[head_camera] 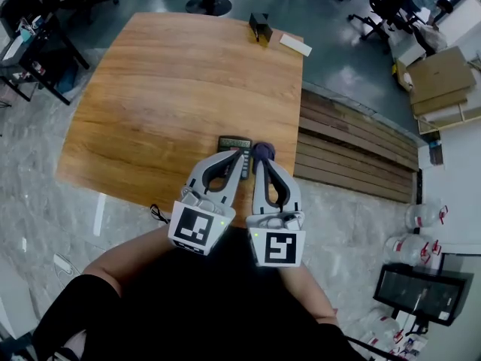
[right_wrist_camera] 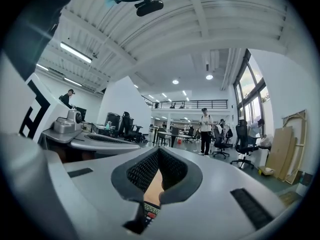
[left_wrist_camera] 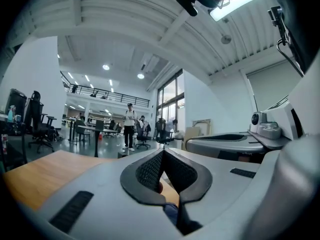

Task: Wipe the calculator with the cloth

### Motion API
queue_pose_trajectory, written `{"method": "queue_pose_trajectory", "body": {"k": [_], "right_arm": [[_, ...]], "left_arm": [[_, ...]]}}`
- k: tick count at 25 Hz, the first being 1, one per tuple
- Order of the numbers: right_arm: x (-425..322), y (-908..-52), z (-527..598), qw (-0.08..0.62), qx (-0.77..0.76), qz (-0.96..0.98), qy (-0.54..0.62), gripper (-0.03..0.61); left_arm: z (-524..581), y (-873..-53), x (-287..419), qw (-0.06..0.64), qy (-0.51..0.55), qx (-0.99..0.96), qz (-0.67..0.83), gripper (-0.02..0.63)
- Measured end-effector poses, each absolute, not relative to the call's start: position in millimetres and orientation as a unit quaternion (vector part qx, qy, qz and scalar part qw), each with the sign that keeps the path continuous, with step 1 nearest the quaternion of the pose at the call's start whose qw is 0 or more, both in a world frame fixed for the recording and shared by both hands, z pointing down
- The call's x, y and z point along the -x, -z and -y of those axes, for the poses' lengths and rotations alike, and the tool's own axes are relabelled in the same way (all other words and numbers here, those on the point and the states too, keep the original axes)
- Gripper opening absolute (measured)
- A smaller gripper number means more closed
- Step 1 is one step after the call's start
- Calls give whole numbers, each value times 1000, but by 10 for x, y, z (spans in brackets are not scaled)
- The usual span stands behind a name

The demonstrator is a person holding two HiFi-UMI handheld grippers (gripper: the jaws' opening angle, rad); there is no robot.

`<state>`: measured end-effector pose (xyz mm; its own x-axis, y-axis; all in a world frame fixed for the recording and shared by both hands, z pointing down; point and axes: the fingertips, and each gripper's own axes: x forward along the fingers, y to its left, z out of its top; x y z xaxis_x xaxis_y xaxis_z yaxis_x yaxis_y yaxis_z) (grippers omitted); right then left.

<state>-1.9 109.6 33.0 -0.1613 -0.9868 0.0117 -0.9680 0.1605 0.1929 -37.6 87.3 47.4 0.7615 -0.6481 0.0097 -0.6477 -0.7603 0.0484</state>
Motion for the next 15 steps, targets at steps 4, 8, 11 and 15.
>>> {"method": "queue_pose_trajectory", "body": {"k": [4, 8, 11, 15], "right_arm": [[45, -257, -1122, 61, -643, 760, 81, 15], [46, -224, -1129, 56, -644, 758, 81, 15], [35, -205, -1142, 54, -645, 758, 85, 15], [29, -211, -1135, 55, -644, 757, 89, 15]], "left_arm": [[-924, -438, 410, 22, 6, -936, 352, 6], [-938, -393, 396, 16, 10, -936, 352, 6], [-952, -374, 375, 11, 12, -937, 349, 6], [-945, -372, 358, 10, 14, -937, 348, 6]]}}
